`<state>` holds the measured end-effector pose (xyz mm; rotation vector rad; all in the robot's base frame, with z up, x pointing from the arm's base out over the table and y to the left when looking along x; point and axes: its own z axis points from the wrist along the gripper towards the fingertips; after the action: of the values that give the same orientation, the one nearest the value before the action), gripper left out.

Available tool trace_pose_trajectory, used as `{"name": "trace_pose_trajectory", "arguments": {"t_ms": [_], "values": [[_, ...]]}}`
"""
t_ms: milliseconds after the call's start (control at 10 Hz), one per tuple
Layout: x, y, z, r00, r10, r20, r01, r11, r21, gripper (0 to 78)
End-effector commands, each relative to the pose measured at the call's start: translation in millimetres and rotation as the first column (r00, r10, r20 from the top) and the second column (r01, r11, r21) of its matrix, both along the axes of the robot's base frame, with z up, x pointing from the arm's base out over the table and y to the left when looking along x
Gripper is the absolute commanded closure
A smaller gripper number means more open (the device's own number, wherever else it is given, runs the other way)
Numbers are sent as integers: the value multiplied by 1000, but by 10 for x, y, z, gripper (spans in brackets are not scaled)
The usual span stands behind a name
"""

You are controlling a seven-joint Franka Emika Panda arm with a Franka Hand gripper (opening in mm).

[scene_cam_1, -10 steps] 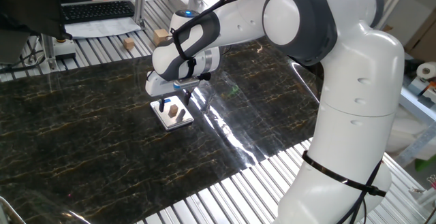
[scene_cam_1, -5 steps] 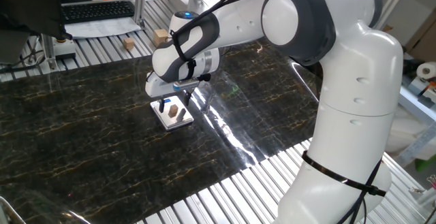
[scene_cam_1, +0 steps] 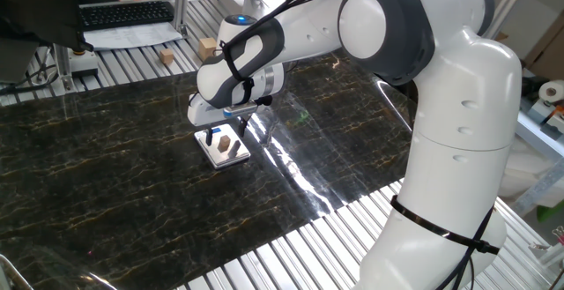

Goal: Remove the object from the scale

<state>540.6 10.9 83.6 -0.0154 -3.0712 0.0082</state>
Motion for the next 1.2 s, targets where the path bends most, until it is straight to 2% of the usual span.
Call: {"name": "trace_pose_trajectory", "arguments": {"t_ms": [100,900,1000,1200], "values": [[14,-1,13,1000,-1,6,1,1000,-1,2],[19,12,-4,1000,19,12,-20,1000,4,2],[19,12,-4,1000,19,12,-20,1000,4,762],[19,12,-4,1000,19,12,-20,1000,4,762]]}}
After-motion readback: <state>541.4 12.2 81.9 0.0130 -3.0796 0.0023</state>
